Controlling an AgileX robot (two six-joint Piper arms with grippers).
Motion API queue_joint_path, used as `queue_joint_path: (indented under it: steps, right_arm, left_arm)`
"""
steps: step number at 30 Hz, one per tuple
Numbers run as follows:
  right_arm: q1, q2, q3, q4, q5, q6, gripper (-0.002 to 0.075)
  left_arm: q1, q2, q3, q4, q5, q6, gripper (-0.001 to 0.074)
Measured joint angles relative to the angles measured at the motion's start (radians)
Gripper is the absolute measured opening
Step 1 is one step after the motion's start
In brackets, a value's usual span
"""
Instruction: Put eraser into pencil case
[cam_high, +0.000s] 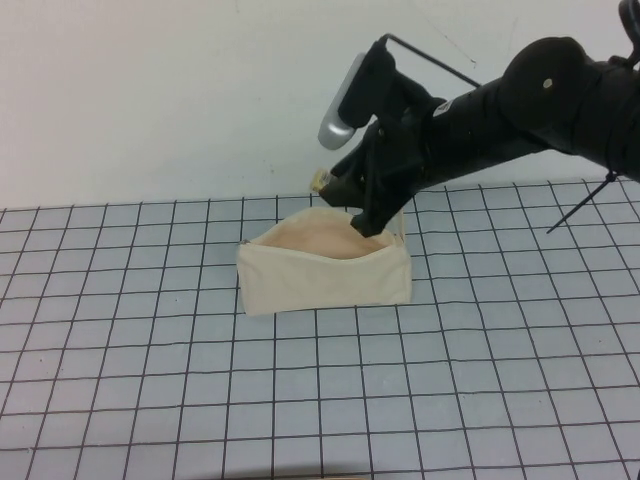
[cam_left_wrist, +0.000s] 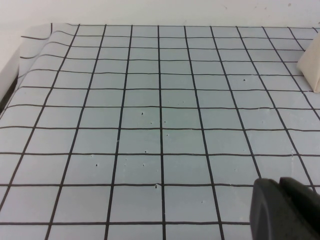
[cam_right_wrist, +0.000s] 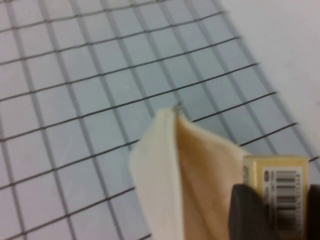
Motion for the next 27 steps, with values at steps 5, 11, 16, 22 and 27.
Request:
queue_joint_path:
  steps: [5, 11, 16, 22, 27]
  right_arm:
    - [0.0, 0.009, -0.001, 0.014, -0.034, 0.018, 0.0421]
    - [0.0, 0.011, -0.028, 0.005, 0.005, 0.033, 0.0509]
    - [0.002, -0.042, -0.111, -0.103, 0.102, 0.052, 0.0309]
    - [0.004, -0.143, -0.273, -0.386, 0.287, 0.292, 0.0034]
    - [0.004, -0.217, -0.341, -0.621, 0.494, 0.476, 0.0008]
  left_arm:
    - [0.0, 0.0, 0.0, 0.0, 0.0, 0.0, -0.0001]
    - [0.0, 0.0, 0.0, 0.0, 0.0, 0.0, -0.0001]
    - [0.0, 0.0, 0.0, 0.0, 0.0, 0.0, -0.0001]
    - [0.0, 0.0, 0.0, 0.0, 0.0, 0.0, -0.0001]
    - [0.0, 0.0, 0.0, 0.0, 0.0, 0.0, -0.0001]
